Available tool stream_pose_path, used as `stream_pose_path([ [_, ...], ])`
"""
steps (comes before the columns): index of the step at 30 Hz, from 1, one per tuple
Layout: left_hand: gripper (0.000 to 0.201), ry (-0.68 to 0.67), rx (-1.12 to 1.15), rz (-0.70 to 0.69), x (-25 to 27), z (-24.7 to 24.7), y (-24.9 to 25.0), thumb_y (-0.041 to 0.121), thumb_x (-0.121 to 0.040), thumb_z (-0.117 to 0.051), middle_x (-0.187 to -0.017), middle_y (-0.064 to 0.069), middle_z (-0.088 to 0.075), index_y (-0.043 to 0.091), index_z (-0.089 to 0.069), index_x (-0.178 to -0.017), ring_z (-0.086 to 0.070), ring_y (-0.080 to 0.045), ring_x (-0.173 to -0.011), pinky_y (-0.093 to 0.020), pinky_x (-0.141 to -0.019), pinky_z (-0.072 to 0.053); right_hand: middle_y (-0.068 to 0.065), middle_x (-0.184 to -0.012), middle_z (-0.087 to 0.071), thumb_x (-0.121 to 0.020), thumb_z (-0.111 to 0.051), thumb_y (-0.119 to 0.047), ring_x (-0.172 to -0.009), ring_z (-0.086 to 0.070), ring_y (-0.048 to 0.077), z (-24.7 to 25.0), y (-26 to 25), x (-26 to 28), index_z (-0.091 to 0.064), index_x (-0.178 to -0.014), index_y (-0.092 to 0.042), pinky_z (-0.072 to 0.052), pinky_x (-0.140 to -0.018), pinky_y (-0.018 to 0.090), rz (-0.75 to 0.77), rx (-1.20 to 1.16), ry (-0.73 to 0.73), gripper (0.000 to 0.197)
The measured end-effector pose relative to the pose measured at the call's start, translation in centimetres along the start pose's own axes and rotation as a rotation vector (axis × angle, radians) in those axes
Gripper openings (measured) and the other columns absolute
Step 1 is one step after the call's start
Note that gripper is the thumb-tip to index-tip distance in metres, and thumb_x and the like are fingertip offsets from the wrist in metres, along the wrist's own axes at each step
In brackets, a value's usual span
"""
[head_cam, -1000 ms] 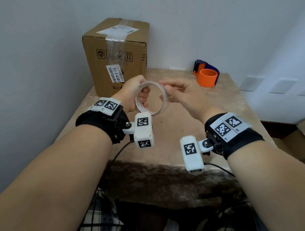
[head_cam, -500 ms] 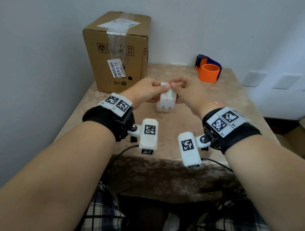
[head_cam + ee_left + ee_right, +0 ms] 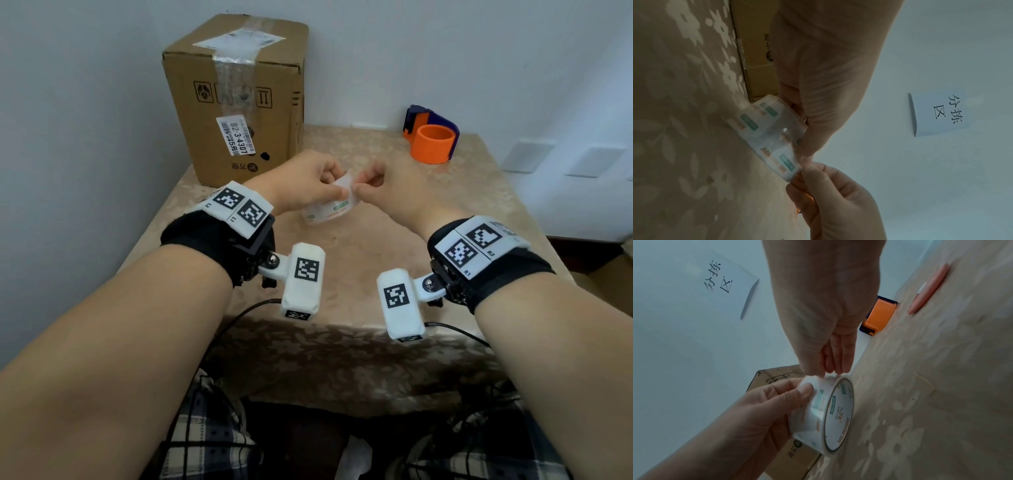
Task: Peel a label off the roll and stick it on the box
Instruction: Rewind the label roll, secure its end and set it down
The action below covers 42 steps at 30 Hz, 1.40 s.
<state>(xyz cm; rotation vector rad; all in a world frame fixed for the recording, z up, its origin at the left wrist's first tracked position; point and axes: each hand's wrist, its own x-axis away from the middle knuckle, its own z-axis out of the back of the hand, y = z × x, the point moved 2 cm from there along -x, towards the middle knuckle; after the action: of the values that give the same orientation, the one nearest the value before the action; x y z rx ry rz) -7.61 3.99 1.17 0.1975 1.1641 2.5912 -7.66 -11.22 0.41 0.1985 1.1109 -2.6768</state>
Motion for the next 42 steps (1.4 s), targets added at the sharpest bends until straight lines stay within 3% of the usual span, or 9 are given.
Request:
stream_pose_path([
  [4,0.025,-0.031,-0.014,-0.01,0.0,-0.3,0.0,0.019,-0.085,-0.066,-0.078,0.003,-0.065,0.007,-0.061,-0.106,-0.064,-0.018,-0.083,-0.035,-0.082,-0.053,0.011,-0.083,-0.067,-0.083,-0.064,-0.018,-0.067,-0.054,0.014,-0.2,-0.3,0.0,-0.066,-0.089,-0.001,-0.04,-0.056,0.019,0.031,0.123,-0.051,0.019],
  [7,0.026,-0.073,-0.002,-0.024,0.0,-0.3,-0.2,0.019,-0.086,-0.065,-0.079,0.007,-0.066,0.009,-0.061,-0.109,-0.063,-0.01,-0.079,-0.027,-0.079,-0.052,0.001,-0.074,-0.057,-0.085,-0.061,-0.02,-0.061,-0.048,0.011,-0.4,-0.1,-0.1,-0.061,-0.089,-0.004,-0.035,-0.049,0.013,0.001,0.163,-0.062,0.016],
  [11,0.017,-0.131,0.008,-0.029,0.2,-0.2,-0.5,0.019,-0.087,-0.065,-0.08,0.009,-0.068,0.014,-0.064,-0.103,-0.063,-0.001,-0.074,-0.014,-0.071,-0.049,0.011,-0.081,-0.062,-0.085,-0.055,-0.011,-0.073,-0.054,0.022,-0.3,0.4,-0.2,-0.061,-0.094,0.004,-0.041,-0.06,0.028,-0.022,0.116,-0.08,0.018],
  [15,0.006,-0.11,-0.026,-0.045,0.1,-0.4,-0.5,0.02,-0.088,-0.064,-0.08,0.008,-0.067,0.017,-0.065,-0.093,-0.062,-0.006,-0.076,-0.023,-0.078,-0.05,0.01,-0.083,-0.06,-0.088,-0.053,-0.009,-0.077,-0.055,0.021,-0.3,0.8,-0.1,-0.06,-0.098,0.002,-0.039,-0.057,0.021,-0.055,0.025,-0.074,0.016],
  [19,0.002,-0.083,-0.008,-0.05,0.1,-0.1,-0.5,0.018,-0.089,-0.062,-0.079,0.013,-0.065,0.019,-0.064,-0.09,-0.061,0.002,-0.074,-0.014,-0.07,-0.048,0.004,-0.09,-0.059,-0.09,-0.057,-0.007,-0.088,-0.059,0.018,-0.5,0.9,0.2,-0.055,-0.121,0.0,-0.053,-0.071,0.021,-0.135,-0.319,0.011,0.032],
  [25,0.008,-0.032,0.077,-0.042,0.2,0.0,-0.7,0.015,-0.089,-0.062,-0.074,0.011,-0.063,0.021,-0.063,-0.084,-0.058,0.006,-0.065,-0.008,-0.061,-0.045,0.003,-0.082,-0.067,-0.086,-0.063,-0.011,-0.083,-0.063,0.017,-1.4,1.2,-0.1,-0.072,-0.089,-0.009,-0.055,-0.088,0.038,-0.135,-0.34,0.144,0.009],
  [29,0.013,-0.026,0.139,-0.028,0.2,0.2,-1.1,0.011,-0.089,-0.061,-0.079,0.007,-0.067,0.006,-0.066,-0.101,-0.063,0.008,-0.063,-0.001,-0.058,-0.046,-0.001,-0.074,-0.061,-0.088,-0.06,-0.014,-0.081,-0.061,0.022,-1.8,1.0,-0.4,-0.057,-0.066,-0.028,-0.055,-0.083,0.042,-0.138,-0.318,0.152,0.026],
  [34,0.008,-0.044,0.106,-0.013,0.1,0.1,-1.0,0.015,-0.089,-0.062,-0.086,-0.004,-0.07,0.01,-0.064,-0.096,-0.063,-0.008,-0.074,-0.004,-0.057,-0.047,-0.007,-0.071,-0.045,-0.097,-0.041,-0.017,-0.07,-0.045,0.013,-1.8,0.9,-0.6,-0.05,-0.09,-0.012,-0.034,-0.056,0.018,-0.064,-0.034,0.018,0.012],
  [42,0.005,-0.047,0.087,-0.026,0.1,0.2,-1.2,0.017,-0.089,-0.062,-0.078,-0.001,-0.066,0.013,-0.063,-0.091,-0.061,-0.003,-0.068,-0.01,-0.062,-0.047,-0.006,-0.072,-0.044,-0.097,-0.04,-0.015,-0.064,-0.039,0.007,-1.4,0.8,-0.3,-0.047,-0.09,-0.012,-0.031,-0.056,0.022,-0.019,0.004,-0.019,0.01],
])
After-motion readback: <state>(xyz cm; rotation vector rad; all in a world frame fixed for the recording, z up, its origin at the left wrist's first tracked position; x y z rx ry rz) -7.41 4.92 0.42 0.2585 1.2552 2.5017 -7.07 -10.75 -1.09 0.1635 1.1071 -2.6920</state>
